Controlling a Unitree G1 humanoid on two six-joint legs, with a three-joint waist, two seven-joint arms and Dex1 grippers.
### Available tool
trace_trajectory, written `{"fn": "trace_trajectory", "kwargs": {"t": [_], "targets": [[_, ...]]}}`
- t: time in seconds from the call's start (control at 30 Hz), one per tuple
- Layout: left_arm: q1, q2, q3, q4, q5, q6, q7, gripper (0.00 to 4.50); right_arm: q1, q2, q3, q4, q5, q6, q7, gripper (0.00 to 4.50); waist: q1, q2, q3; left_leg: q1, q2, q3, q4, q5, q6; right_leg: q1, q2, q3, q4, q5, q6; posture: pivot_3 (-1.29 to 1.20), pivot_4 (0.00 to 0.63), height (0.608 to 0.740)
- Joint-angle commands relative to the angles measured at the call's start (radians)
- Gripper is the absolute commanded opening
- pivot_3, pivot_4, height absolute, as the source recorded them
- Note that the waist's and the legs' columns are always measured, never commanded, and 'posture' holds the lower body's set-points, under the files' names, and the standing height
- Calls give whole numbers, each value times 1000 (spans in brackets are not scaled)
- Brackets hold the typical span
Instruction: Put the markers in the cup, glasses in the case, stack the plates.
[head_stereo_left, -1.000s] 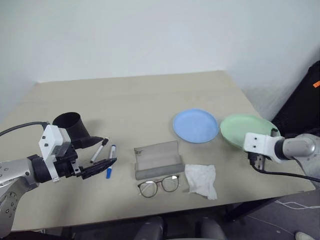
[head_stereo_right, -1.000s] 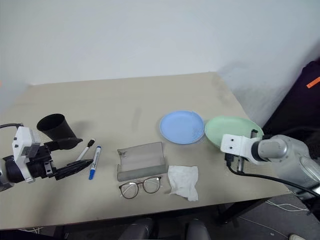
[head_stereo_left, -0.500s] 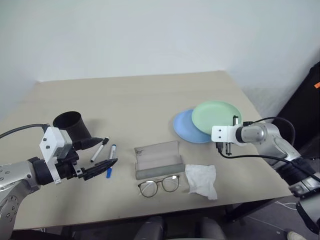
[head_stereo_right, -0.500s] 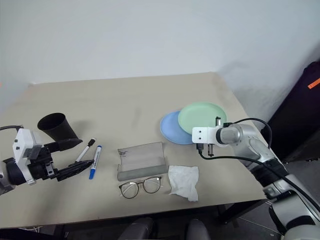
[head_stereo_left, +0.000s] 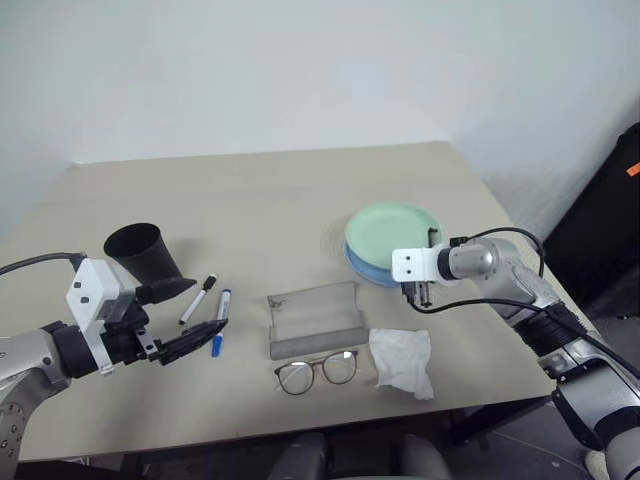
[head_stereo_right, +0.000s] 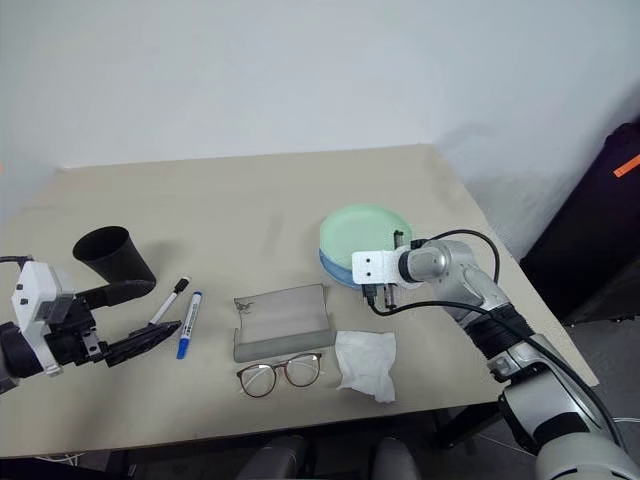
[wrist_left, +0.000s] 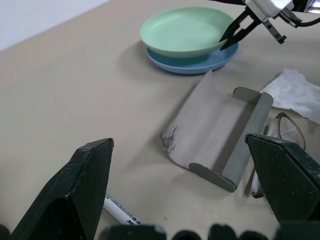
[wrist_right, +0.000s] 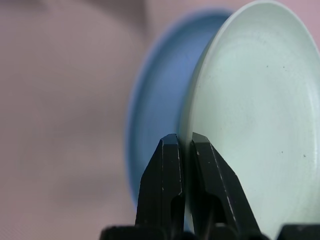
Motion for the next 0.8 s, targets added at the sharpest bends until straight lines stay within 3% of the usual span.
{"fn": "trace_trajectory", "kwargs": {"t": [0.03, 0.8], "targets": [[-4, 4, 36, -32, -21, -1, 4, 4500, -29, -5, -46, -58, 43, 4, 50, 35, 1, 0, 0, 0, 0, 0, 0, 0, 0, 0, 0, 0, 0, 0, 0, 0, 0, 698], [6, 10, 44, -41, -29, 8, 17, 4500, -19, -48, -43, -37, 32, -17, 91, 35, -1, 0, 0, 0, -1, 0, 0, 0, 0, 0, 0, 0, 0, 0, 0, 0, 0, 698]]}}
